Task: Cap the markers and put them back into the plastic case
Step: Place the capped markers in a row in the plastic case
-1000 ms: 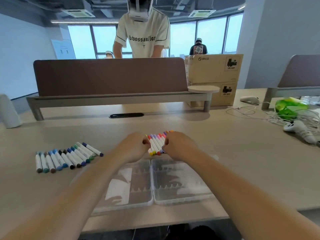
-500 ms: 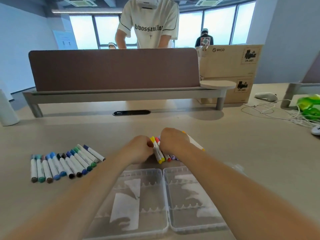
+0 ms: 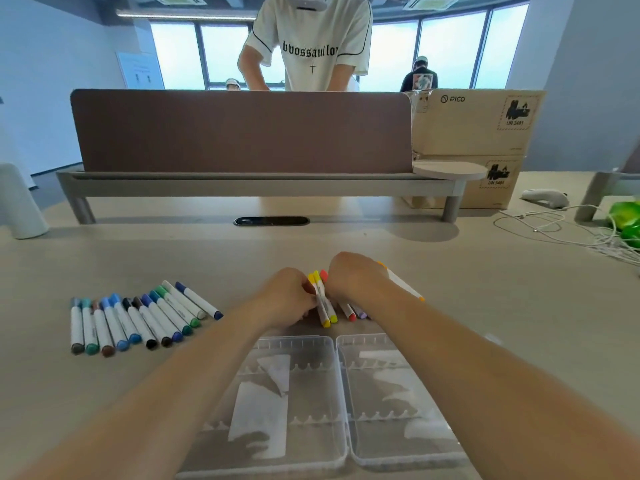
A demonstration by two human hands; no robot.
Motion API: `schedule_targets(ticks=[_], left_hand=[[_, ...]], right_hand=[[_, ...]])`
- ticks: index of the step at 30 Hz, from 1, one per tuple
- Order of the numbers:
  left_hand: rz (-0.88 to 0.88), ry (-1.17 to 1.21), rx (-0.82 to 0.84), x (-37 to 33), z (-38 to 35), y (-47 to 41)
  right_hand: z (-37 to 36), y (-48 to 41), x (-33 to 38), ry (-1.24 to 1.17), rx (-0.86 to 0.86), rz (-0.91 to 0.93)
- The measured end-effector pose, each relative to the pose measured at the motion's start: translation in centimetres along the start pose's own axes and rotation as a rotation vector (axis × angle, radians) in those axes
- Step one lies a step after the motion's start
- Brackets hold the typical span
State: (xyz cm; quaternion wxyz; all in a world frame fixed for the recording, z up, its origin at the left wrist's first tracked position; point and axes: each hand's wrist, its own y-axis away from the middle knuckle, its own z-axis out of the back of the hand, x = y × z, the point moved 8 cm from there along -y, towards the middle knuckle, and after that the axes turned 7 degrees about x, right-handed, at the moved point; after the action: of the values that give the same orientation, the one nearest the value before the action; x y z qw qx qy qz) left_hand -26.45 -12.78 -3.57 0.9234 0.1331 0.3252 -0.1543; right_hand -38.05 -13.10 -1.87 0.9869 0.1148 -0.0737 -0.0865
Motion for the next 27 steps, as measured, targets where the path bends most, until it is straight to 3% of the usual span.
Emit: schedule_targets(ticks=[11, 17, 27], left_hand=[[-0.121, -0.188, -0.071, -5.6, -1.8, 3.3], [-0.268, -0.200, -0.044, -10.8, -5.7, 5.6], [-0.416, -0.326, 0.162, -15.7, -12.3, 8.5]], right_hand=[[1.6, 6.7, -5.9, -0.381, 0.001, 0.047], [0.7, 11.7, -11.2, -0.361, 0.119, 0.018], [-1.3, 16.1, -17.0, -0.281, 0.166, -0.057]])
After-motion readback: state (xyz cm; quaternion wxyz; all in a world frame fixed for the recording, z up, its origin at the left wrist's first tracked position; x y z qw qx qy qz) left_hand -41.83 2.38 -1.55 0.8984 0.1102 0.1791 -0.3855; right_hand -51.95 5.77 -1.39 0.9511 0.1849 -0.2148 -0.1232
